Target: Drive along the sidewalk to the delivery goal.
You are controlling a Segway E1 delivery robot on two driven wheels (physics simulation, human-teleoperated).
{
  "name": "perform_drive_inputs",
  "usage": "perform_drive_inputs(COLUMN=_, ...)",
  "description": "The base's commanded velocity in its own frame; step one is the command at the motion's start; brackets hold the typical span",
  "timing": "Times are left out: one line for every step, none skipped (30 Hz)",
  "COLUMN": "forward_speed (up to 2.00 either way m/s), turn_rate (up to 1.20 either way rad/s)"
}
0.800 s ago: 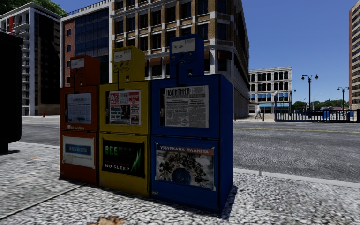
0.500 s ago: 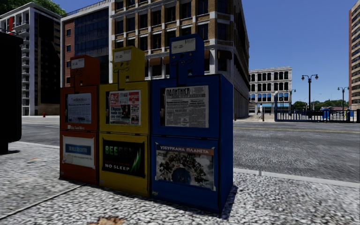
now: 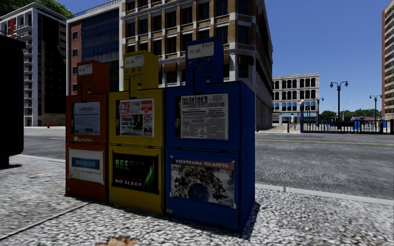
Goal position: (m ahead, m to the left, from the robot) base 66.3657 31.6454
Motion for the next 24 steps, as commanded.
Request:
perform_drive_inputs(forward_speed=0.0, turn_rate=0.0)
perform_drive_inputs(forward_speed=0.0, turn_rate=0.0)
perform_drive_inputs(forward_speed=0.0, turn_rate=0.0)
perform_drive_inputs(forward_speed=0.0, turn_rate=0.0)
perform_drive_inputs(forward_speed=0.0, turn_rate=0.0)
perform_drive_inputs(forward_speed=0.0, turn_rate=0.0)
perform_drive_inputs(forward_speed=0.0, turn_rate=0.08)
perform_drive_inputs(forward_speed=0.0, turn_rate=0.08)
perform_drive_inputs(forward_speed=0.0, turn_rate=0.24)
perform_drive_inputs(forward_speed=0.0, turn_rate=0.42)
perform_drive_inputs(forward_speed=0.0, turn_rate=0.58)
perform_drive_inputs(forward_speed=0.0, turn_rate=0.63)
perform_drive_inputs(forward_speed=0.0, turn_rate=0.63)
perform_drive_inputs(forward_speed=0.0, turn_rate=0.65)
perform_drive_inputs(forward_speed=0.0, turn_rate=0.65)
perform_drive_inputs(forward_speed=0.0, turn_rate=0.65)
perform_drive_inputs(forward_speed=0.0, turn_rate=0.66)
perform_drive_inputs(forward_speed=0.0, turn_rate=0.66)
perform_drive_inputs(forward_speed=0.0, turn_rate=0.66)
perform_drive_inputs(forward_speed=0.0, turn_rate=0.66)
perform_drive_inputs(forward_speed=0.0, turn_rate=0.66)
perform_drive_inputs(forward_speed=0.0, turn_rate=0.66)
perform_drive_inputs(forward_speed=0.0, turn_rate=0.66)
perform_drive_inputs(forward_speed=0.0, turn_rate=0.66)
